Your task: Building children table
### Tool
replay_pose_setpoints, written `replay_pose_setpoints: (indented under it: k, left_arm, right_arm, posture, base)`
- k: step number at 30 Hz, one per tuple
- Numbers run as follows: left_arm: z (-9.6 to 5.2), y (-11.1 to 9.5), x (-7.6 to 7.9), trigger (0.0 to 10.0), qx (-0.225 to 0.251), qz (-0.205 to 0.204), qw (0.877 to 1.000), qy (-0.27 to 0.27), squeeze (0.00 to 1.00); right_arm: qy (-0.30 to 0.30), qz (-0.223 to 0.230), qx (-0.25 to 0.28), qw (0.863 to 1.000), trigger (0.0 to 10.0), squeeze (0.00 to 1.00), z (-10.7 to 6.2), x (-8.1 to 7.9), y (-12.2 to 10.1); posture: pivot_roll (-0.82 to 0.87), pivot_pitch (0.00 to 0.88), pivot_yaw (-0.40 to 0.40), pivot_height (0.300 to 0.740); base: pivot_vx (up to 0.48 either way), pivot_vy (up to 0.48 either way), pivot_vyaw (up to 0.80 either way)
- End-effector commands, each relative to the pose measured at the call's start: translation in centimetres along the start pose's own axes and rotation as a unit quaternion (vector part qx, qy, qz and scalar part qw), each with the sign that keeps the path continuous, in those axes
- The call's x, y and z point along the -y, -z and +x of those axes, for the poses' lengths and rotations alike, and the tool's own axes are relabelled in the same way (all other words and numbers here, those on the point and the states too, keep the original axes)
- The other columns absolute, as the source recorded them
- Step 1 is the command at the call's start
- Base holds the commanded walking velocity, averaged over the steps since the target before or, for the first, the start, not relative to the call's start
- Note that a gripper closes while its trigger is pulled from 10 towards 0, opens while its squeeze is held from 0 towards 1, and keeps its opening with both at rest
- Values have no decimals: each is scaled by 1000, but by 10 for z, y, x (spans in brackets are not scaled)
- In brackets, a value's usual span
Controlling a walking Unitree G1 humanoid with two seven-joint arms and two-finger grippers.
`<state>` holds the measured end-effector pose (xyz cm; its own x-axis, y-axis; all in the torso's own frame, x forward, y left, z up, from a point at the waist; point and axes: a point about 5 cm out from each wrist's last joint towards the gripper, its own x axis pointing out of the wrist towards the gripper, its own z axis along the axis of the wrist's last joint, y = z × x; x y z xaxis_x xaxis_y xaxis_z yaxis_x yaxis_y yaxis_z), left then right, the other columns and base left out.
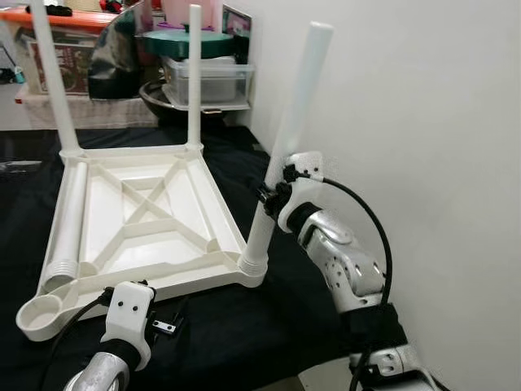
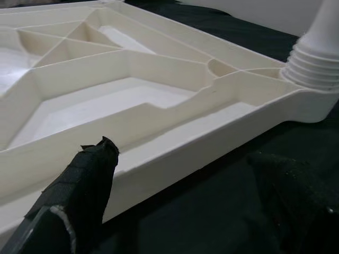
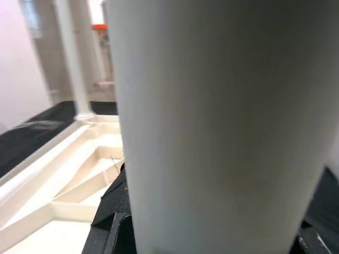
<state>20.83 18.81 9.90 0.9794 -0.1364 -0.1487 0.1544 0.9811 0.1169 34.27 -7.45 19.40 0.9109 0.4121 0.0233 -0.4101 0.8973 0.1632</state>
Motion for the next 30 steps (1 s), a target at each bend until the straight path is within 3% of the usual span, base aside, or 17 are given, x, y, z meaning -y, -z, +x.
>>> replay_pose_setpoints:
  k: [1, 7, 12, 24, 25, 26, 27, 30]
  left_arm:
    - [5, 2, -1, 10000, -7, 4, 1000, -2, 0]
    - [7, 1, 0, 10000, -5, 5, 1000, -6, 0]
    - [7, 2, -2, 10000, -5, 6, 1000, -9, 0]
    - [12, 1, -4, 10000, -3, 11, 1000, -7, 0]
    - [12, 1, -4, 10000, -3, 12, 1000, -6, 0]
    - [12, 1, -4, 10000, -3, 12, 1000, -6, 0]
    - [13, 0, -4, 10000, -2, 12, 1000, -5, 0]
    - [13, 1, -4, 10000, -2, 13, 1000, -4, 0]
  right_arm:
    - [75, 24, -99, 992, 10000, 0, -7, 12, 38]
    - [122, 26, -102, 987, 10000, 0, 1, 5, 31]
    - [125, 17, -95, 988, 10000, 0, 1, -1, 25]
    - [146, 27, -86, 985, 10000, 0, -4, 2, 19]
    - [148, 29, -83, 985, 10000, 341, -5, 2, 17]
    - [148, 29, -83, 985, 10000, 341, -5, 2, 17]
    - [149, 33, -79, 985, 10000, 443, -5, 1, 13]
    - [145, 42, -65, 986, 10000, 447, -7, 0, 3]
  posture:
    - [153, 0, -114, 740]
    - [163, 0, -121, 740]
    - [162, 0, -122, 740]
    - [148, 0, -109, 740]
    - [145, 0, -107, 740]
    - [145, 0, -107, 740]
    - [143, 0, -107, 740]
    - [134, 0, -105, 740]
  base:
    - [0, 0, 0]
    - [0, 0, 0]
    - [0, 0, 0]
    - [0, 0, 0]
    - [0, 0, 0]
    - [0, 0, 0]
    - [0, 0, 0]
    - [0, 0, 0]
